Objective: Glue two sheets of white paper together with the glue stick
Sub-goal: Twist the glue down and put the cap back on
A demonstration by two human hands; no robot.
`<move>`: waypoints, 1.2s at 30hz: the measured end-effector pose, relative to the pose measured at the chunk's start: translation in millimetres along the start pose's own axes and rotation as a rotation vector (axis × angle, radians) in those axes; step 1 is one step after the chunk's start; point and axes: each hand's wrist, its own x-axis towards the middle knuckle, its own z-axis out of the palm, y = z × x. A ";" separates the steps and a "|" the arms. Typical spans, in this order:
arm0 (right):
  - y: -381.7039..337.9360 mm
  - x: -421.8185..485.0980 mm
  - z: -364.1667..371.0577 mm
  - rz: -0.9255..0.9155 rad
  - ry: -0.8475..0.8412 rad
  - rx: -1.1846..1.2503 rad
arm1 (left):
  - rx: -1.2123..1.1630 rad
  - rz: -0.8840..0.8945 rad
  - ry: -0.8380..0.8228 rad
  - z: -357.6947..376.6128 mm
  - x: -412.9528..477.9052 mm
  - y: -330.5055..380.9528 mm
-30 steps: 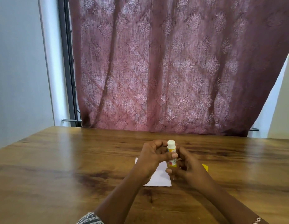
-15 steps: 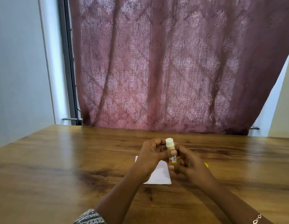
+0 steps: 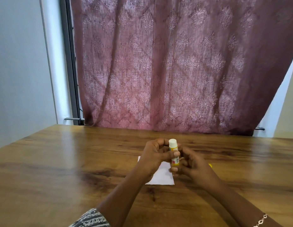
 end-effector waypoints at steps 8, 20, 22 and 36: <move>0.3 1.0 -2.9 -0.019 -0.019 0.106 | 0.018 0.008 -0.015 1.8 -0.1 -0.2; 0.7 -0.2 -6.7 0.085 -0.141 0.271 | 0.075 -0.002 -0.030 4.3 -1.1 1.0; 0.5 1.3 -6.3 0.008 -0.081 0.112 | 0.078 0.000 -0.024 5.5 -1.3 1.3; 3.8 -1.5 -5.9 -0.012 -0.126 0.220 | 0.066 0.008 -0.051 3.1 -2.0 5.3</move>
